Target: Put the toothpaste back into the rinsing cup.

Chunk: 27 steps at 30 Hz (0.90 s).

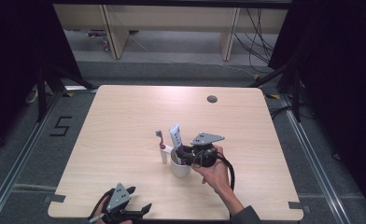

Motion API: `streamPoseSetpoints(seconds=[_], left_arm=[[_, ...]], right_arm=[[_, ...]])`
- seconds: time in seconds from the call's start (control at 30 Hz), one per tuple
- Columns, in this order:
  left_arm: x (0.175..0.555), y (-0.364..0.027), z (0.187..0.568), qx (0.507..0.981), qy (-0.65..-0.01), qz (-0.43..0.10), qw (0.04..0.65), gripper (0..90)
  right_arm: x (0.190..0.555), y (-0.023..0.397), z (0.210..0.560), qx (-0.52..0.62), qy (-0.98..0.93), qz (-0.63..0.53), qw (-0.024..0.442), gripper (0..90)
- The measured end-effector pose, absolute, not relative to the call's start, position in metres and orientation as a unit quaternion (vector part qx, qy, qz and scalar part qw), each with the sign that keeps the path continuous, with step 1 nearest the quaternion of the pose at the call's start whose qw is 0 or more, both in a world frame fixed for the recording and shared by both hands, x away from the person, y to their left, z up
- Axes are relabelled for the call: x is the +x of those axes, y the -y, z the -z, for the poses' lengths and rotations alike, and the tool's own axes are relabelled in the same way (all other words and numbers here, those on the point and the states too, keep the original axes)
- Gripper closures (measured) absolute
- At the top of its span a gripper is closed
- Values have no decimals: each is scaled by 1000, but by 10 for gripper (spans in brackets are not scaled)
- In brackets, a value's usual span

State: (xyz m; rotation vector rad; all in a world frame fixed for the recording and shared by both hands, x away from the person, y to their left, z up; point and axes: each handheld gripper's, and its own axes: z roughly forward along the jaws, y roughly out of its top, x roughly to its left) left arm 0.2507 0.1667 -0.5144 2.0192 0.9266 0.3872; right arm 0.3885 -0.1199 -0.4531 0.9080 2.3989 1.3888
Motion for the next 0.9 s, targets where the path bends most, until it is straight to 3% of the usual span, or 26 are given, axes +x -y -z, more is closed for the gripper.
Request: streamPoseSetpoints(seconds=[0.4,0.9], left_arm=[[250,-166,515,804,-375,-150,437,172],[250,-166,514,804,-376,-151,435,172]], right_arm=[[384,126,443,316,-802,-497,104,564],[377,139,432,320,-787,-515,113,520]])
